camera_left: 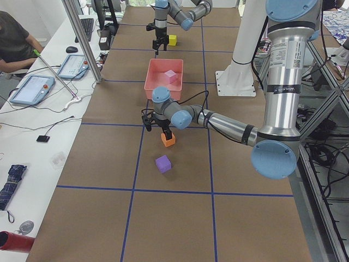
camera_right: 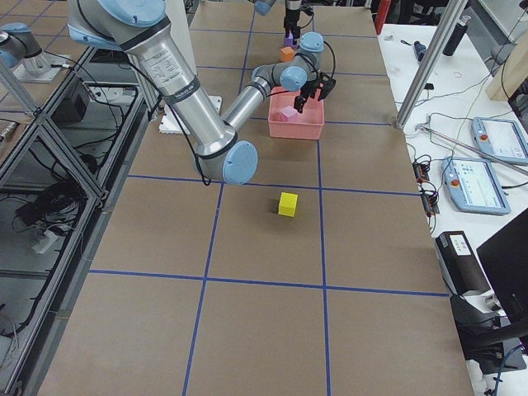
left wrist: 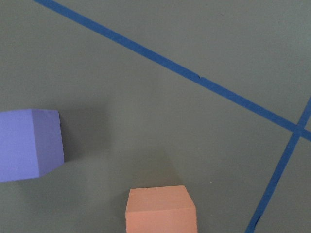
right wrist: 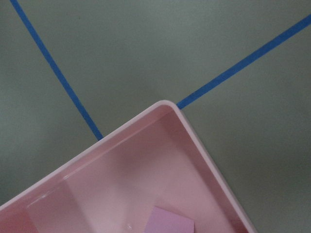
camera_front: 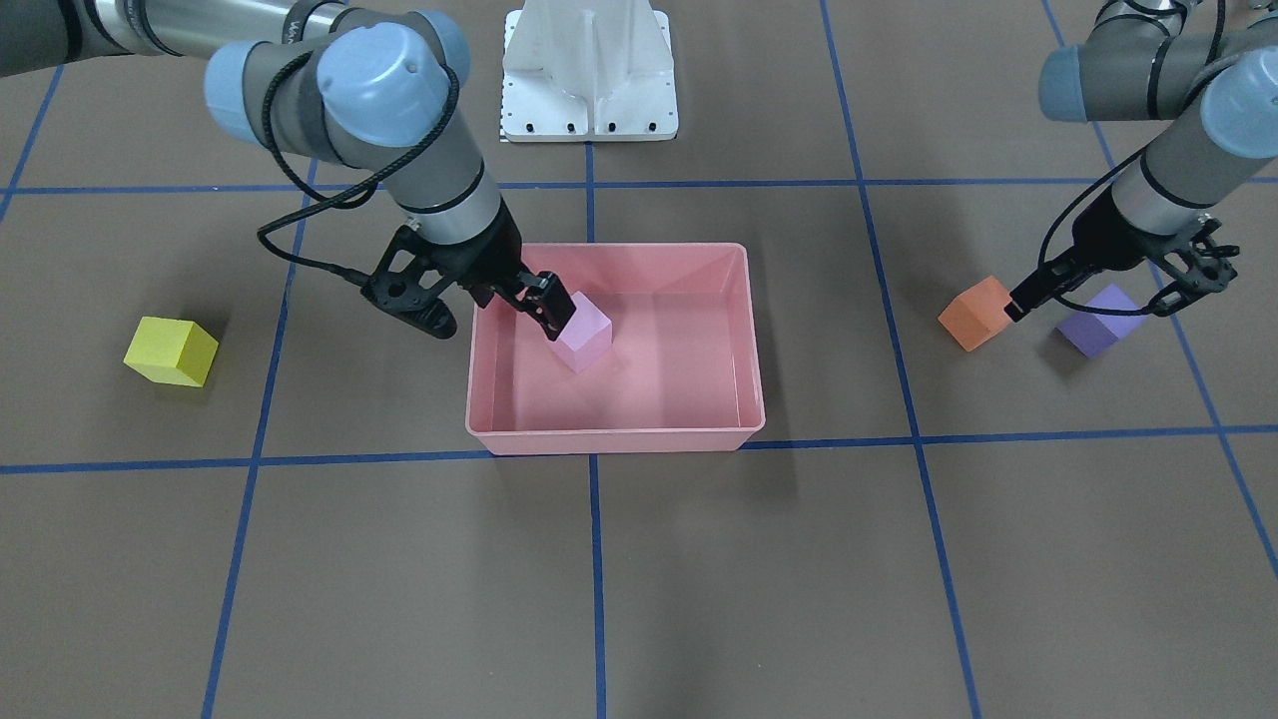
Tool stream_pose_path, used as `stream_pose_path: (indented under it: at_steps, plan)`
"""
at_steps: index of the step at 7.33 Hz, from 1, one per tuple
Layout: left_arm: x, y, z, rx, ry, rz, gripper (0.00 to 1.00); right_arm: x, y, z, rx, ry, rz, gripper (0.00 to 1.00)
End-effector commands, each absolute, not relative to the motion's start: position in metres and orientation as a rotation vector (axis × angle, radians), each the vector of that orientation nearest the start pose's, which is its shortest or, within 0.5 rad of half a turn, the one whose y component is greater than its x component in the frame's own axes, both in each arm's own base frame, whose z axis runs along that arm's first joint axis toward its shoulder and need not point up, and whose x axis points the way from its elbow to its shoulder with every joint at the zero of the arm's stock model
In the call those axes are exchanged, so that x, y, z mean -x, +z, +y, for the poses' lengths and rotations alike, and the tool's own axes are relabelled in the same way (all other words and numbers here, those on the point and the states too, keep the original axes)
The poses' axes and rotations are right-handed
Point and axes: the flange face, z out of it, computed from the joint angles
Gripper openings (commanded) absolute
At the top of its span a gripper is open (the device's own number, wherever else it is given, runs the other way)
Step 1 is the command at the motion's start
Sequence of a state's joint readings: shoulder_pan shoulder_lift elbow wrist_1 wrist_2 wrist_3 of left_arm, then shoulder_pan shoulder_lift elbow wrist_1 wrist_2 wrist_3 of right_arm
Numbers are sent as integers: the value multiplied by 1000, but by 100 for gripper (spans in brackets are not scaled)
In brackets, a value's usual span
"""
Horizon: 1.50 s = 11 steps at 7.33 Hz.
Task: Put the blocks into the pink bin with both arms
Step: 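Grasp the orange cube with the left gripper while the right gripper withdraws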
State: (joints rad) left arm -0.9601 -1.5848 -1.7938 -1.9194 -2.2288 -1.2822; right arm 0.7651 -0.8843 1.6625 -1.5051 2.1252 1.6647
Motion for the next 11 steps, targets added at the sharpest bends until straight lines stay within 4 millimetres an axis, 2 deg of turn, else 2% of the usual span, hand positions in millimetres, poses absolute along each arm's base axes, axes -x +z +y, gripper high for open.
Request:
stream_pose_path:
  at_steps: [1,2,3,4,6,8,9,10,11]
  plan:
    - [-249,521,-463,212,-434,820,100,421,215,-535,204,543,-958,99]
    - [-252,515,-466,210,-436,828,100,419,218,-533,200,544,-958,99]
    - [-266,525,-461,232,-417,809,100,418,221,-534,202,547,-955,99]
    - [-277,519,-468,230,-409,815,100,418,223,-533,202,550,-951,99]
    - [-287,523,-468,242,-402,806,100,417,227,-532,198,552,-947,99]
    - [-287,531,-466,237,-401,791,87,416,228,-532,194,555,-945,99]
    - [-288,530,-467,236,-401,793,68,416,231,-534,181,564,-937,99]
    - [-288,524,-466,237,-403,800,10,414,238,-533,181,569,-928,99]
    - [-290,497,-467,225,-386,838,0,394,251,-542,180,598,-921,99]
